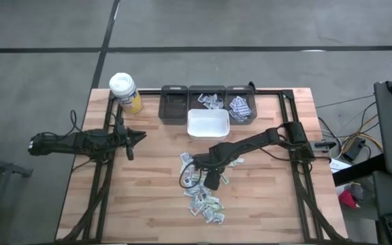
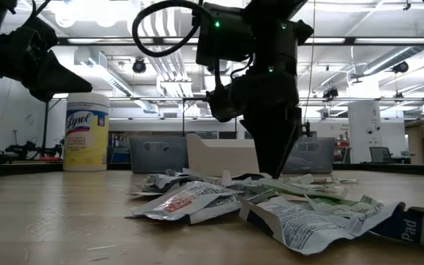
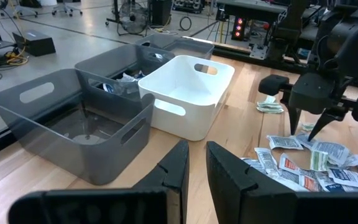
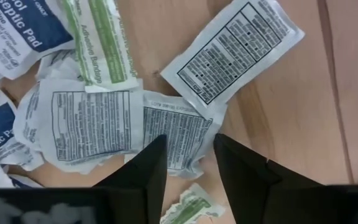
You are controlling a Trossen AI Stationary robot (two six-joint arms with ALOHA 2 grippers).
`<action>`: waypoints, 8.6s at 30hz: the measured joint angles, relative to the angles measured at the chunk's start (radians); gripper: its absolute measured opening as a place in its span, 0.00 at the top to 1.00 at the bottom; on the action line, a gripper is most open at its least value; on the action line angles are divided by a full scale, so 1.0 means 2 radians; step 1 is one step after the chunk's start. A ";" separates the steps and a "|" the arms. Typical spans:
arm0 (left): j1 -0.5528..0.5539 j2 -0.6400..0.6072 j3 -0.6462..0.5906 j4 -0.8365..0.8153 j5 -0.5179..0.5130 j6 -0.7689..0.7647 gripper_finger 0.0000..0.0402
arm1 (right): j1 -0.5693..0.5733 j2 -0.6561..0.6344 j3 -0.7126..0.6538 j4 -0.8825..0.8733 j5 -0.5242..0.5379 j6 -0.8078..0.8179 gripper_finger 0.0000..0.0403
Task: Pick & Place First Aid Supplies
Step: Put the alcohol pad into the middle black bin
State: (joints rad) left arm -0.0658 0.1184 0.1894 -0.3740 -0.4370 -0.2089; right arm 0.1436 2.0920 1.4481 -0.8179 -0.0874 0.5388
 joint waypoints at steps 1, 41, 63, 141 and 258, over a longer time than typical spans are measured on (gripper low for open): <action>0.000 0.000 0.000 0.000 0.000 0.000 0.87 | 0.000 0.000 0.000 0.000 0.001 0.000 0.68; 0.000 0.000 0.000 0.000 -0.001 0.010 0.87 | -0.045 -0.011 0.179 -0.095 -0.062 -0.221 0.98; 0.000 0.000 0.000 0.000 -0.001 0.028 0.87 | -0.221 -0.012 0.310 -0.014 0.349 -0.341 0.98; 0.000 0.001 0.000 0.000 -0.072 0.013 0.87 | -0.396 0.002 0.109 0.061 0.042 -0.388 0.94; 0.000 0.000 0.000 -0.016 0.002 -0.006 0.87 | -0.004 -0.004 -0.004 0.025 -0.059 -0.126 0.69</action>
State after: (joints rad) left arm -0.0659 0.1192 0.1886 -0.4068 -0.4335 -0.2203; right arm 0.1358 2.0840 1.4392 -0.7675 -0.2054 0.2878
